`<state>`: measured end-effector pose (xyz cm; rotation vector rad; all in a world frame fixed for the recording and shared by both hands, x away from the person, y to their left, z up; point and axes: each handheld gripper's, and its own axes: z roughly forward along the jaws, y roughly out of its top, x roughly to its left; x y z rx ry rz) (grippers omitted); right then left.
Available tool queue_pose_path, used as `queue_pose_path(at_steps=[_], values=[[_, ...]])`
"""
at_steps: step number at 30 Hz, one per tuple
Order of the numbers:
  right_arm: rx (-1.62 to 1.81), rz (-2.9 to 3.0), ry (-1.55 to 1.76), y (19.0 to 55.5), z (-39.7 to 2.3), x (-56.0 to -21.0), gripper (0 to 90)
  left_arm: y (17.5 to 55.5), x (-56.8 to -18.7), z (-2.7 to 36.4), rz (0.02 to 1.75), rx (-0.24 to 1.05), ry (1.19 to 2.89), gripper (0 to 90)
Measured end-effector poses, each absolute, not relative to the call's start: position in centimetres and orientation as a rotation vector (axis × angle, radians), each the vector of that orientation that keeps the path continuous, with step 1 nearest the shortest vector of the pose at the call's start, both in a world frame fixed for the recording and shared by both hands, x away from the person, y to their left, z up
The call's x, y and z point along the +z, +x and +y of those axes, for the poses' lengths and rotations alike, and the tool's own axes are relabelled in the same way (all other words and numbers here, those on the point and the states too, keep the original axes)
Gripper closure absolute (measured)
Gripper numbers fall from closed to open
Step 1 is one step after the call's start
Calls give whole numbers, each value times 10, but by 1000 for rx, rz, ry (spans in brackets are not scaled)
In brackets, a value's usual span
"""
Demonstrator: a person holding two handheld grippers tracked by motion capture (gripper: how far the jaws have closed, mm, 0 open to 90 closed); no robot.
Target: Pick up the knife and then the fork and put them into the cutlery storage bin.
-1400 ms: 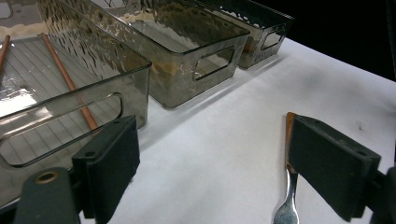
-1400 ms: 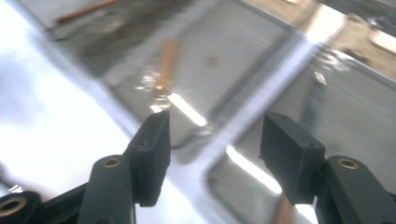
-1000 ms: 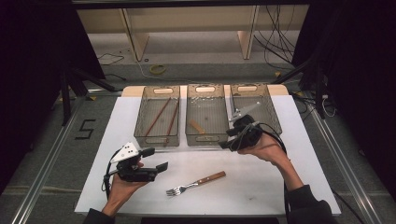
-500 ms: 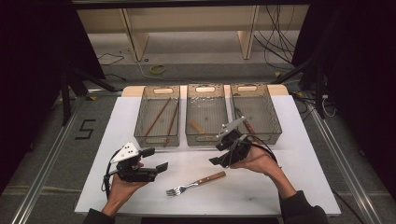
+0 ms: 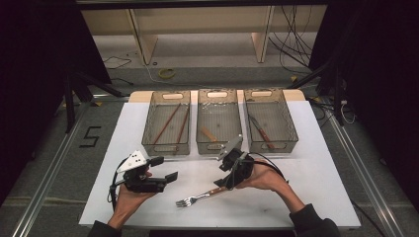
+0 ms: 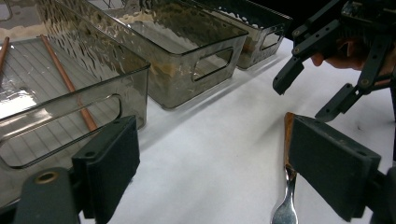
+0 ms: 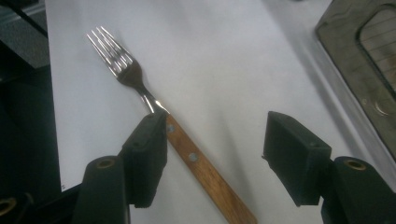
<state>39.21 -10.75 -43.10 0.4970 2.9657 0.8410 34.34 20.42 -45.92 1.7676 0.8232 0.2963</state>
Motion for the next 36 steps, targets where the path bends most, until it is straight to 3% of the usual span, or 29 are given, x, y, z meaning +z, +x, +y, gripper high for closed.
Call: queue_pose_path(at_steps=[18, 36], values=[[653, 3051, 373, 385, -88, -456, 458, 343, -459, 204, 820, 297, 1765, 160], [503, 3060, 308, 381, -84, -465, 591, 343, -459, 203, 819, 294, 1767, 160]])
